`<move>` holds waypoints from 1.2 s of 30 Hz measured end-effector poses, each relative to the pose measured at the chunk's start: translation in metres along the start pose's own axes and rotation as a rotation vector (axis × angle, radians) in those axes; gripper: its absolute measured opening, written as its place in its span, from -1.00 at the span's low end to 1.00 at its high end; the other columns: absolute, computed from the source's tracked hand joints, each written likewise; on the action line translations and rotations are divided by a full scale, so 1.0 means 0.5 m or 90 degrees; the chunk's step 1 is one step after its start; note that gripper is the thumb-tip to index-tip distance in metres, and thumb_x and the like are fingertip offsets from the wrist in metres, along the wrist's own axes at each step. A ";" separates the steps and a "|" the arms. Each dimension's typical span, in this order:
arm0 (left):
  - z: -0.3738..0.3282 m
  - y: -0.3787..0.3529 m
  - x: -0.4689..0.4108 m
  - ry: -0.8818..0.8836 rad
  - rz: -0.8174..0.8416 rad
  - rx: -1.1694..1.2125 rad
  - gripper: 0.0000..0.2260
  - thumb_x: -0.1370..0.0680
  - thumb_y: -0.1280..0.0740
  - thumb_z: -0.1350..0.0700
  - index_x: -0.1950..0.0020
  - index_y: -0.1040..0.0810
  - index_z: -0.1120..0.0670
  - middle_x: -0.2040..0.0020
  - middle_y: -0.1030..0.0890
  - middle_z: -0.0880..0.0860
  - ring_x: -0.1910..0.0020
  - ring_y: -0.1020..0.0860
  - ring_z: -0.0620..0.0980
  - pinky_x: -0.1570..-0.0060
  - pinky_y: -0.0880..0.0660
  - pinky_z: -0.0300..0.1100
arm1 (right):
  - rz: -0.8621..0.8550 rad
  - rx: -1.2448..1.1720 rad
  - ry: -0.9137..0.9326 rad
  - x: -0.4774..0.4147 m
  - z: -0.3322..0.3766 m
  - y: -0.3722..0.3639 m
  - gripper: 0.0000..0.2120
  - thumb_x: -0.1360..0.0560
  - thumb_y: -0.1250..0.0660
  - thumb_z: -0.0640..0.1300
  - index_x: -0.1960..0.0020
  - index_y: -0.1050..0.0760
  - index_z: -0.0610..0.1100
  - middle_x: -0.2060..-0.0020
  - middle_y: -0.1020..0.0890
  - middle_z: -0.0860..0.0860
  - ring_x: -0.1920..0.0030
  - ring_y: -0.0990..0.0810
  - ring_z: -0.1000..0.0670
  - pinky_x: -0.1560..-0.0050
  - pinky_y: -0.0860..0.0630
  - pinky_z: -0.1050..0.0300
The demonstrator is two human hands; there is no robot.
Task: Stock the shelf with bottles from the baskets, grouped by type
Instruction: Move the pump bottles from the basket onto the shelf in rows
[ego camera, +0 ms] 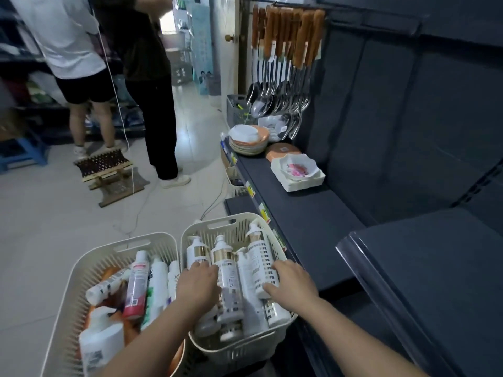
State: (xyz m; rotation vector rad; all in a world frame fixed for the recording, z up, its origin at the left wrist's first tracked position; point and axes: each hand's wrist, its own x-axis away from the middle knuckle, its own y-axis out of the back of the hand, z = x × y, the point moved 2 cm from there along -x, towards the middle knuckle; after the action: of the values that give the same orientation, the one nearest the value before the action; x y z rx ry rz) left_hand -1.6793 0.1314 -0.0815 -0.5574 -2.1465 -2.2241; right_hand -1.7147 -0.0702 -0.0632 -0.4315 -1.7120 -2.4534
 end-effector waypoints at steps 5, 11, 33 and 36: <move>-0.002 -0.036 -0.075 0.011 0.058 0.001 -0.67 -0.53 -0.31 -0.03 -0.25 -0.43 0.05 -0.21 -0.51 0.05 -0.23 -0.45 0.05 -0.13 -0.43 -0.05 | 0.039 -0.026 -0.033 -0.080 -0.018 -0.037 -0.52 -0.46 -0.36 0.19 -0.27 -0.44 -0.04 -0.17 -0.52 0.01 -0.13 -0.54 -0.05 -0.07 -0.55 -0.01; 0.016 -0.073 -0.170 0.016 0.087 0.023 -0.61 -0.56 -0.25 -0.09 -0.34 -0.39 0.04 -0.30 -0.47 0.07 -0.30 -0.41 0.09 -0.22 -0.36 0.03 | 0.078 -0.077 -0.091 -0.163 -0.033 -0.083 -0.52 -0.45 -0.38 0.19 -0.24 -0.44 -0.06 -0.14 -0.55 0.00 -0.08 -0.57 -0.04 -0.03 -0.58 0.01; 0.031 -0.105 -0.346 0.056 0.255 0.166 -0.23 -0.13 -0.38 -0.51 -0.05 -0.40 0.05 -0.21 -0.55 0.02 -0.35 -0.39 0.08 -0.45 0.12 0.23 | 0.103 -0.342 -0.390 -0.308 -0.034 -0.162 -0.37 -0.23 -0.60 0.05 -0.14 -0.35 -0.07 0.02 -0.59 0.01 0.09 -0.65 -0.07 0.09 -0.63 0.00; 0.017 -0.113 -0.332 -0.001 0.201 0.275 -0.25 -0.12 -0.42 -0.40 -0.13 -0.37 0.02 -0.04 -0.57 -0.07 -0.15 -0.51 0.03 -0.42 -0.18 0.19 | 0.130 -0.468 -0.442 -0.278 -0.041 -0.165 -0.43 -0.17 -0.58 -0.05 -0.08 -0.40 -0.04 0.08 -0.65 0.00 0.16 -0.69 -0.05 0.08 -0.66 -0.08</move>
State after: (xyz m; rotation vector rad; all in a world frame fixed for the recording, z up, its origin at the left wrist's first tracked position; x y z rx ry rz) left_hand -1.5354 0.1033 -0.1778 -0.8004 -2.2514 -1.5440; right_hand -1.6070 -0.0694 -0.1852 -1.5826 -0.7200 -2.8708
